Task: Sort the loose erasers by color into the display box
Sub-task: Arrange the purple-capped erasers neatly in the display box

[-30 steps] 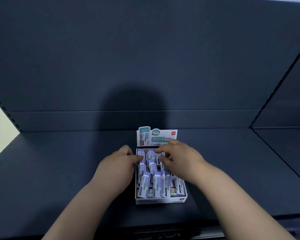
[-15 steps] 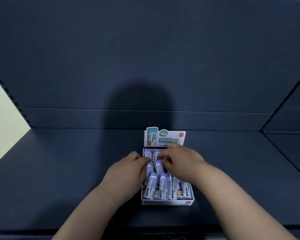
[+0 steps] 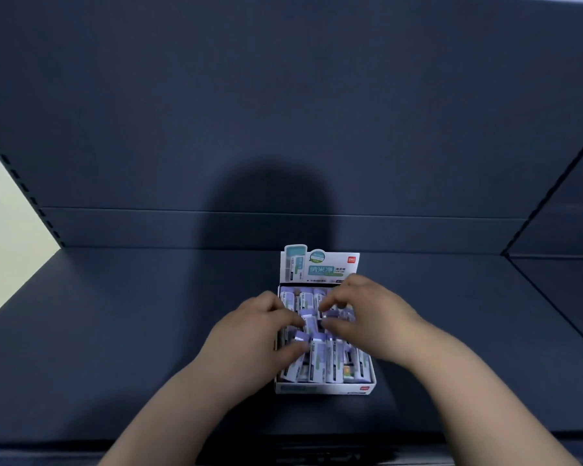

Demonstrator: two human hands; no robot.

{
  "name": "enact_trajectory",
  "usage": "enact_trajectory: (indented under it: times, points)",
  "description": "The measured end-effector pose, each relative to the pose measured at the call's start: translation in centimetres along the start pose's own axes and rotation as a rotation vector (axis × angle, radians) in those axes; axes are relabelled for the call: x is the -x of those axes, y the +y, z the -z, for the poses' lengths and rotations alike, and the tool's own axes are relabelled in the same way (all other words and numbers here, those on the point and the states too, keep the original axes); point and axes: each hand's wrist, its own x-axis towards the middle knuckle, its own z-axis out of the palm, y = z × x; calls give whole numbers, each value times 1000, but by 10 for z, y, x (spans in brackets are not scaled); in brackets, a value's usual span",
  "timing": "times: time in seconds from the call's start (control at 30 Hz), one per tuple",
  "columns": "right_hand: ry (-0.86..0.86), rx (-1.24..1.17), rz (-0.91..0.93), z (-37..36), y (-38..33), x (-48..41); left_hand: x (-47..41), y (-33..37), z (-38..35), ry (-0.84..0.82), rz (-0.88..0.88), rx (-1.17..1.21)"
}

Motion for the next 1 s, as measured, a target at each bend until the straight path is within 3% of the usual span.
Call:
enact_trajectory:
  times: [0.27,0.47,0.7,0.9,1.0]
  points:
    - [2,30,16,-21,-4,45,4,5,-3,-31,21,57]
    - [43,-6,26,-27,0,44,5,5,5,-35,158,127]
    - [35,-77,32,-26,2,42,11,1,8,-8,209,-66]
    - [102,65,29,-32,-16,34,10,-4,9,-25,214,-71]
    - [96,-23,34,-36,-15,35,10,-7,10,-40,202,-81]
